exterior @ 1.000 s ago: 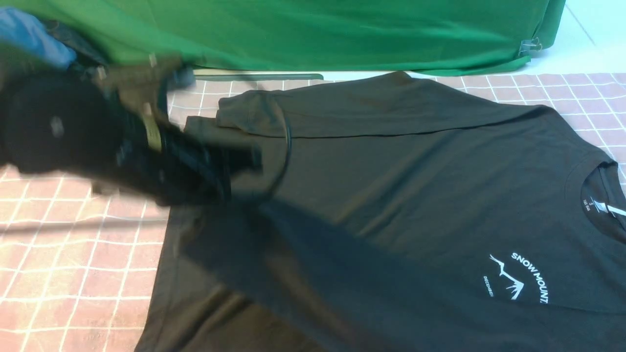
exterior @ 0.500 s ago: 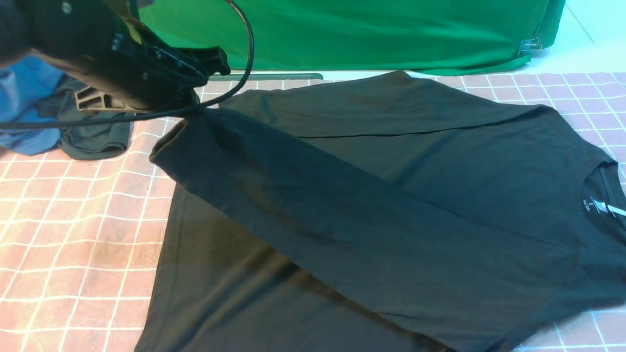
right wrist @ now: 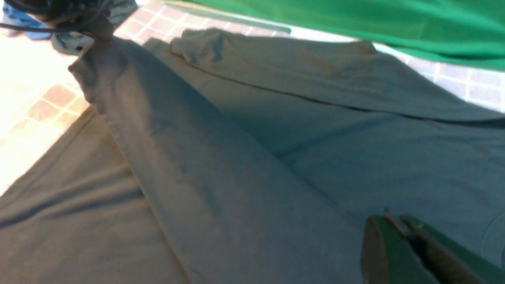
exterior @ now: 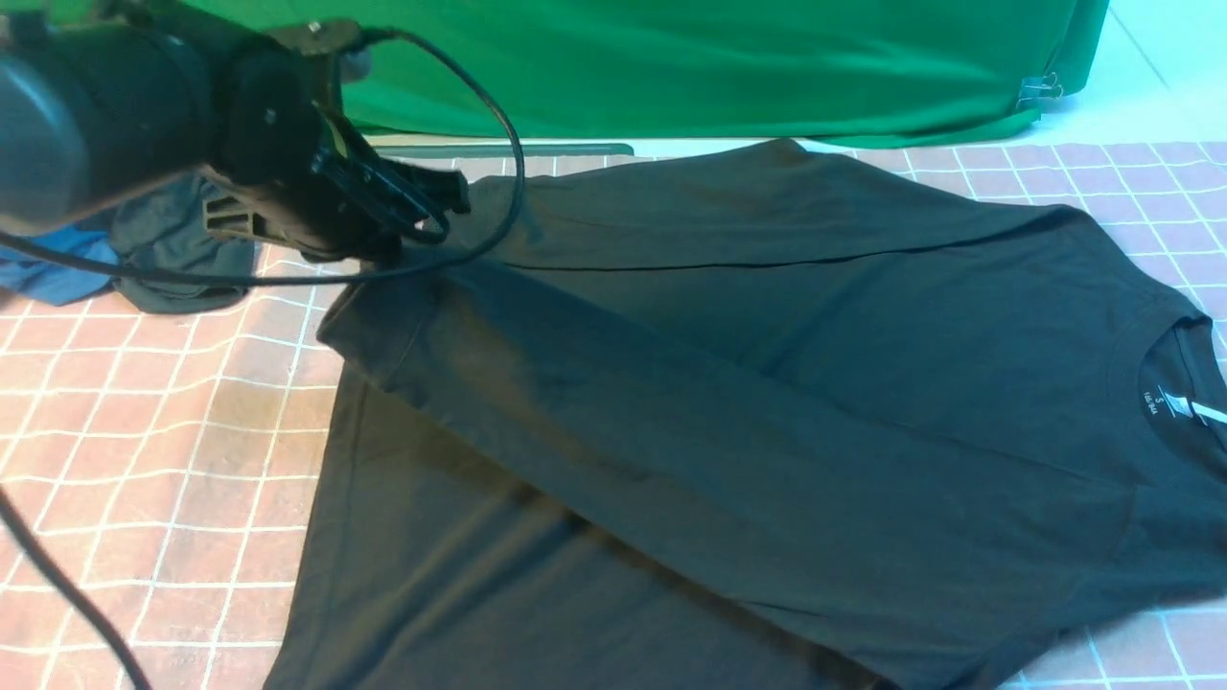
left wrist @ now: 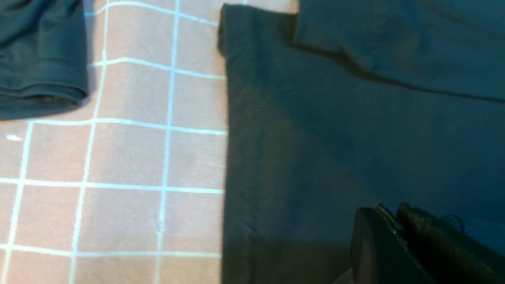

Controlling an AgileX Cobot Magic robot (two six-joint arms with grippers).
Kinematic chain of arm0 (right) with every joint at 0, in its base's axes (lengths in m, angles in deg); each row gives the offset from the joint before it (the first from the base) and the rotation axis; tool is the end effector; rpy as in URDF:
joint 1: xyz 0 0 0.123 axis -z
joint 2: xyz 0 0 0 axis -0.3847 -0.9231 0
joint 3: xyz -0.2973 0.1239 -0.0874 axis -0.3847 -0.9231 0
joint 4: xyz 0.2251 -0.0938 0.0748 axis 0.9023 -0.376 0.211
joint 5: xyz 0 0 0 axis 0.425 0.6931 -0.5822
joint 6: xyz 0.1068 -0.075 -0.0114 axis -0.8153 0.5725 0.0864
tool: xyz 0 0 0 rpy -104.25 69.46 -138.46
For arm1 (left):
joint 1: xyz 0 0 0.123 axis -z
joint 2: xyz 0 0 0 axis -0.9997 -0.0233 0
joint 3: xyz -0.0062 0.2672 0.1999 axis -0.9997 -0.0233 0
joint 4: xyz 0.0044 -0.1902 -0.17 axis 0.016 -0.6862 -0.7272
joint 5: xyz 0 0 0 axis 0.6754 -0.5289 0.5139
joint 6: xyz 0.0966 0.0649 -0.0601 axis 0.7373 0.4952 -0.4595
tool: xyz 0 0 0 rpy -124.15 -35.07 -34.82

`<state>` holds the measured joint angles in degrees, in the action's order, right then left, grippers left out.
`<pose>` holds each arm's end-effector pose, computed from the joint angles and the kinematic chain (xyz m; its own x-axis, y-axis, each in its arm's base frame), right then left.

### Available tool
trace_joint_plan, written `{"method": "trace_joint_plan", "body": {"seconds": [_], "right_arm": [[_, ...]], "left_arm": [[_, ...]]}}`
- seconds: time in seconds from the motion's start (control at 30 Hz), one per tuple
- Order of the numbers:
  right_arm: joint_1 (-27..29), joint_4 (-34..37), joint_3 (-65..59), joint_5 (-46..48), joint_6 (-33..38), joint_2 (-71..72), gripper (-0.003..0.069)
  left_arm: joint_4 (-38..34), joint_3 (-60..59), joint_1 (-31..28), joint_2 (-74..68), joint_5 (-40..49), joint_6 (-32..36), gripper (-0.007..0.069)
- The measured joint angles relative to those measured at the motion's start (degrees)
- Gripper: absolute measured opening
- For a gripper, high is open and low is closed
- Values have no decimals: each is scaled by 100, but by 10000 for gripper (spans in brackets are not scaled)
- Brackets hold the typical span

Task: Fold a long-sleeved shirt over a pink coffee tablecloth.
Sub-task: 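Fold the left side of the black T-shirt inward over its body, then grab the top left corner of the dark shirt with the left gripper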

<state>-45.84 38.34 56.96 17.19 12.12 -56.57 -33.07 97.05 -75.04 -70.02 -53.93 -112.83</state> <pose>0.1009 0.0461 0.3631 -0.4340 -0.0898 -0.8964 -0.3730 0.9236 0.0881 0.4116 -0.0788 0.2723 -0.8002 -0.0721 -0.5954 -0.0668 0.9973 -0.0310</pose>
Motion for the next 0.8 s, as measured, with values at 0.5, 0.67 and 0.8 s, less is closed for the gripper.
{"method": "trace_joint_plan", "body": {"seconds": [0.5,0.67,0.8], "right_arm": [[0,-4,703,1667,-78,-1694,57],[0,1,816,1443,297,-2808,55],[0,1,816,1305,507,-3883,53]], "left_arm": [[-388,-16,0,126,953,3,311],[-1407,-614,131,757,1143,502,150],[-1910,-1679,535,1609,894,631,27]]}}
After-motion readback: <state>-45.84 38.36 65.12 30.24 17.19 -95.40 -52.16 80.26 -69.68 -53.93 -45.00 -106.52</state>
